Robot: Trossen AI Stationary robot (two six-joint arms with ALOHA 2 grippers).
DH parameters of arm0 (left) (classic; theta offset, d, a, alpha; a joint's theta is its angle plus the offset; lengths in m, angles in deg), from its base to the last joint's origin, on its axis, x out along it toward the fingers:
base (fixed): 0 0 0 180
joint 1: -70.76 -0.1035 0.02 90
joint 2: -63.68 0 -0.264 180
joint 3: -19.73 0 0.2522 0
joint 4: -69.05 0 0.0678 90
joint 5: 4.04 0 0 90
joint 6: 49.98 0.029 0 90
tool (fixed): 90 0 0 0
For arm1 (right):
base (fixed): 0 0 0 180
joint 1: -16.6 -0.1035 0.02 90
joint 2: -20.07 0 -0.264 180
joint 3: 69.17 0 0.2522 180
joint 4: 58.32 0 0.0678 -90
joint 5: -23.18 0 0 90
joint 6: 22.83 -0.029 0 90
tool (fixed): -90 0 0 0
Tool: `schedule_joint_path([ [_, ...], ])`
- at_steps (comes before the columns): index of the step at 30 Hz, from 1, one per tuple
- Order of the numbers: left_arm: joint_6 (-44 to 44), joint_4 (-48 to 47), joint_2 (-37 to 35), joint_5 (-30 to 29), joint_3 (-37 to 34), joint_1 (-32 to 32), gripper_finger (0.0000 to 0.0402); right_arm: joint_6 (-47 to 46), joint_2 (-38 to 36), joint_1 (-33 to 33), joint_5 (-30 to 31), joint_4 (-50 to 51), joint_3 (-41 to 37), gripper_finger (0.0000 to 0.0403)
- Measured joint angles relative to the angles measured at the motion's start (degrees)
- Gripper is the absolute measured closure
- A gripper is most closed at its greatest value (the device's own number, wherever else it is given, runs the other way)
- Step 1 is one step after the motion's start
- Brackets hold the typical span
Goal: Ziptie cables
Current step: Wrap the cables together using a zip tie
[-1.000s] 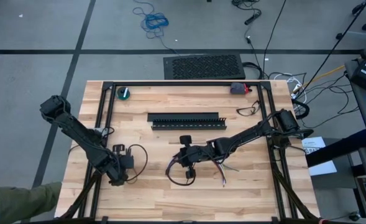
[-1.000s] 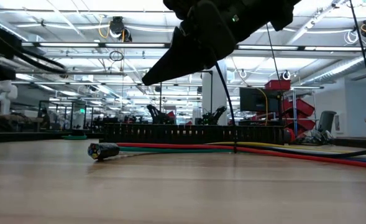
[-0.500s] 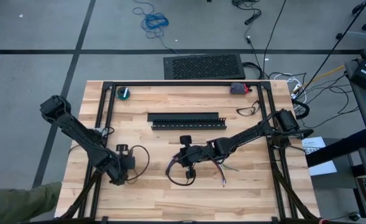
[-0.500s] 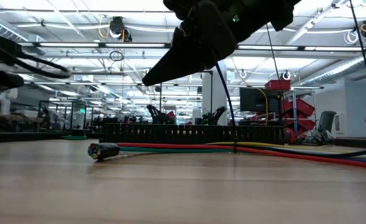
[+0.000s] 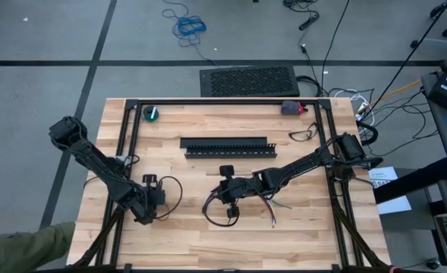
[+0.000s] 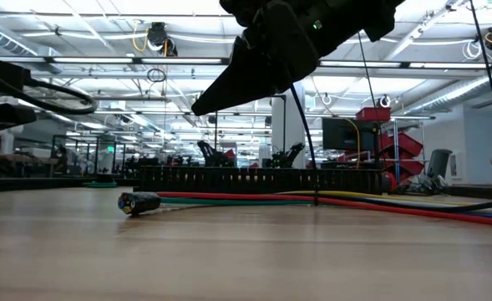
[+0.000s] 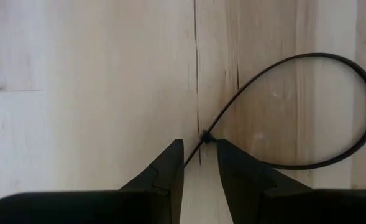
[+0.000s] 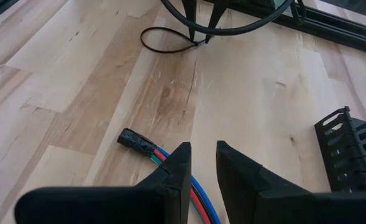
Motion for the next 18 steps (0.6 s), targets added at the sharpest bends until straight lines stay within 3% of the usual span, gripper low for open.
schedule_joint_path([
  [5,1.74,1.51,0.02,-1.68,-0.10,0.00,0.0298,0.03,0.00,0.00,0.00,0.06,0.00,0.0339],
  [12,3.08,2.97,0.04,-2.47,-0.11,-0.17,0.0258,0.03,0.00,0.00,0.00,0.07,0.00,0.0339],
  [18,5.17,3.45,0.99,-3.02,-0.39,-0.48,0.0261,0.03,0.00,-0.07,0.00,0.37,0.00,0.0339],
])
